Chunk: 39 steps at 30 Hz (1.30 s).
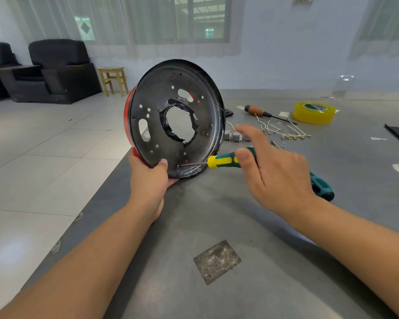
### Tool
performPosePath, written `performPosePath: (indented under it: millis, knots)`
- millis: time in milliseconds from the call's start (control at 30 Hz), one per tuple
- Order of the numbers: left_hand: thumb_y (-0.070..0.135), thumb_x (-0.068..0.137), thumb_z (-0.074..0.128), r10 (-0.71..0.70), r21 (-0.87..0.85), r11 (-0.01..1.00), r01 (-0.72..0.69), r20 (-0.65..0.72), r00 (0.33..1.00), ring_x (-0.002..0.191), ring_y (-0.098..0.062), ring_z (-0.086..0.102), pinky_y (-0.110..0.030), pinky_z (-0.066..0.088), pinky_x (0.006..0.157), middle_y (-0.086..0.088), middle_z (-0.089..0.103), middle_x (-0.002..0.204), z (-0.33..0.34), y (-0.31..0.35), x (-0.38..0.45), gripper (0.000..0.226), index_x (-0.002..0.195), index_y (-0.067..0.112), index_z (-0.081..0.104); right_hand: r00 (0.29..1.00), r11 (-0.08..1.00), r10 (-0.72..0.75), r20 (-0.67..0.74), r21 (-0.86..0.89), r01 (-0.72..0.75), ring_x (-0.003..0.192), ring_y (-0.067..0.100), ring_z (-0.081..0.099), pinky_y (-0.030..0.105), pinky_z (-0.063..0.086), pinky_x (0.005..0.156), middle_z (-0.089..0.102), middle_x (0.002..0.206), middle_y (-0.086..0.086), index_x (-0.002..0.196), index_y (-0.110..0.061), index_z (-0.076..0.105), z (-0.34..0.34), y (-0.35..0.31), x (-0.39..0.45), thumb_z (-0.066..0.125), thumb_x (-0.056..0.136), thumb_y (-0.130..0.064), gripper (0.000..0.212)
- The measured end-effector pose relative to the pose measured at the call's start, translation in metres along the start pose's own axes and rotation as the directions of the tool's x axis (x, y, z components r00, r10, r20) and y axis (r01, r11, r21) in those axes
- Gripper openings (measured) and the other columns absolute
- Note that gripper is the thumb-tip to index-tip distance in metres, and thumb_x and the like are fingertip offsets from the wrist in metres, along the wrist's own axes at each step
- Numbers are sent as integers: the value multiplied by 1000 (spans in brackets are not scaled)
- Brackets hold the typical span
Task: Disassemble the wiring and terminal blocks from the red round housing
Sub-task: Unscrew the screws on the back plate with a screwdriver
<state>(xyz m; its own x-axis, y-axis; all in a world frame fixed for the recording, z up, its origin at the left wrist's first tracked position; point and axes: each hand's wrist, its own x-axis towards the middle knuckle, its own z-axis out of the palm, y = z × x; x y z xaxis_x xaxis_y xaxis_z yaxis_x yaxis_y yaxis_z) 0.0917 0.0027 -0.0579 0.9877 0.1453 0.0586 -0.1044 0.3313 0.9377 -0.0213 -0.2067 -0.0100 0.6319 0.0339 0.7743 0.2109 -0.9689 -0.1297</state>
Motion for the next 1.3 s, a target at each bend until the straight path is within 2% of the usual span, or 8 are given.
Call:
performPosePath:
  millis: [133, 267, 467, 667, 833, 1000, 1167, 1300]
  knots:
    - [-6, 102, 54, -10, -8, 1000, 10, 4, 1000, 119, -24, 67, -52, 65, 83, 10, 59, 135, 0, 1, 0, 59, 146, 32, 41, 999, 984, 1, 55, 176, -10, 68, 10, 50, 39, 48, 61, 52, 80, -9, 134, -22, 45, 4, 8, -2, 44, 97, -35, 39]
    - [-7, 102, 53, -3, -10, 1000, 3, 5, 1000, 117, -22, 67, -50, 65, 82, 12, 60, 132, 1, 2, -2, 60, 146, 33, 41, 989, 885, -131, 64, 457, 87, 99, 10, 51, 20, 43, 85, 52, 109, 3, 123, -12, 55, 6, 16, -5, 60, 81, -8, 43]
    - [-7, 103, 52, 14, 10, 1000, -14, 17, 1000, 119, -21, 66, -48, 65, 83, 14, 59, 132, 2, 2, -4, 61, 148, 32, 40, 992, 932, 125, 37, 337, -130, 62, 10, 59, 35, 49, 59, 58, 66, -9, 137, -42, 49, 13, 19, -4, 30, 106, -52, 38]
    - [-6, 103, 53, 14, 20, 1000, -14, 14, 1000, 119, -22, 66, -51, 65, 85, 12, 59, 134, 1, 2, -3, 61, 149, 32, 39, 994, 843, -26, 108, 536, -36, 93, 16, 58, 37, 51, 78, 53, 102, -4, 129, -28, 41, 10, 22, -11, 54, 84, -31, 47]
    - [-6, 103, 53, 3, 4, 1000, -3, 8, 1000, 119, -23, 66, -52, 65, 85, 15, 59, 130, 2, 2, -3, 57, 138, 38, 42, 987, 942, 143, 66, 296, -157, 63, 9, 59, 29, 43, 53, 58, 70, -9, 126, -36, 40, 17, 21, -5, 26, 100, -65, 41]
    - [-5, 103, 53, 10, 12, 1000, -10, 9, 1000, 117, -22, 67, -51, 65, 85, 17, 58, 128, 1, 2, -3, 61, 145, 37, 40, 991, 876, -40, 127, 481, -27, 93, 14, 54, 35, 51, 76, 49, 102, -3, 129, -26, 36, 11, 25, -10, 58, 84, -29, 50]
    - [-5, 102, 53, 6, -19, 1000, -6, 1, 1000, 113, -18, 68, -46, 65, 79, 15, 59, 128, 1, 2, -1, 56, 136, 38, 43, 976, 905, 171, 139, 370, -211, 63, 13, 59, 45, 53, 56, 62, 72, -4, 124, -43, 37, 17, 25, -4, 36, 97, -64, 34]
    - [-5, 103, 53, 5, -22, 1000, -5, 6, 1000, 115, -18, 67, -47, 65, 81, 17, 59, 128, 2, 2, -1, 55, 130, 41, 43, 986, 842, 72, 151, 522, -141, 86, 16, 59, 38, 54, 72, 54, 96, -8, 125, -43, 33, 14, 25, -7, 64, 84, -28, 53]
